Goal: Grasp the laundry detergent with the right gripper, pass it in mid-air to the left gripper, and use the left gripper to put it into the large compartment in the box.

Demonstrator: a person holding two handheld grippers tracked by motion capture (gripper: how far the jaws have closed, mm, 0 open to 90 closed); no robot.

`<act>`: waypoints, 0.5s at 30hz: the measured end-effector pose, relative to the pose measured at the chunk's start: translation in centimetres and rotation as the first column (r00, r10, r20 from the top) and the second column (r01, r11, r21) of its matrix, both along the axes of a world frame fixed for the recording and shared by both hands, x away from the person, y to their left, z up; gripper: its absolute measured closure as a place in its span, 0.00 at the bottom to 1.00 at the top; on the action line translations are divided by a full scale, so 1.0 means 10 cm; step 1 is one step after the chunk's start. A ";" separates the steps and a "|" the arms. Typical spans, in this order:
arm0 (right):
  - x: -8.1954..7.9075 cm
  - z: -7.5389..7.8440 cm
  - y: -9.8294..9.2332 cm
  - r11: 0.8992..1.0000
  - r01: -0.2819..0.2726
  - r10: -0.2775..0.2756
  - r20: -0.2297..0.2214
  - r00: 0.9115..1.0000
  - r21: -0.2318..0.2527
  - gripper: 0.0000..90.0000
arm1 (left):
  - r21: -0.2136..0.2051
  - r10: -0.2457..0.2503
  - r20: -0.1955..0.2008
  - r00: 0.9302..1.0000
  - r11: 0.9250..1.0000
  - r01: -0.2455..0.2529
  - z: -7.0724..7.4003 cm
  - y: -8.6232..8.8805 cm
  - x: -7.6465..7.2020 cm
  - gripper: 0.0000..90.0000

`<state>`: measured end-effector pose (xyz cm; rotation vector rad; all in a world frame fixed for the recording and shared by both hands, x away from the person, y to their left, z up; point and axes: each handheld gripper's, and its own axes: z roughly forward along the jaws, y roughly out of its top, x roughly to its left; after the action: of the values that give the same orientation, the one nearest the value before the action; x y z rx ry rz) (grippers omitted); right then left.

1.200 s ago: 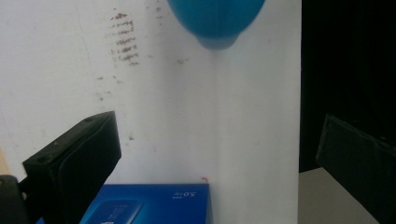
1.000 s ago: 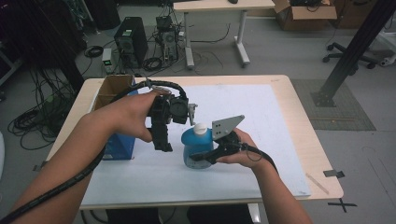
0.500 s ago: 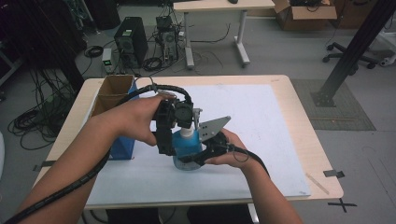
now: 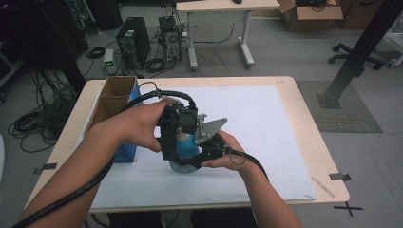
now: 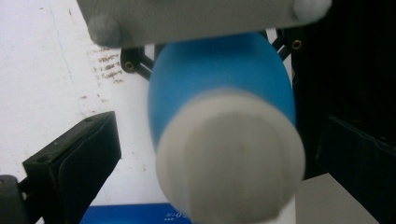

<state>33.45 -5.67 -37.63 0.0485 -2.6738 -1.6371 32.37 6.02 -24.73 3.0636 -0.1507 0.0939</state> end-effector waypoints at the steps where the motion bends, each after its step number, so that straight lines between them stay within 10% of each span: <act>1: 0.00 0.00 0.01 1.000 0.002 -0.002 0.000 1.000 0.001 0.51 | 0.000 0.001 -0.001 1.000 1.000 -0.001 -0.01 0.00 0.00 0.00; 15: 0.01 0.04 0.02 1.000 0.010 -0.010 0.007 1.000 0.015 0.51 | 0.003 0.003 0.011 1.000 1.000 -0.003 -0.02 -0.02 0.01 0.02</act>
<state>33.53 -5.50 -37.27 0.0415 -2.6716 -1.6634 32.44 5.85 -24.95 3.0670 -0.1469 0.1102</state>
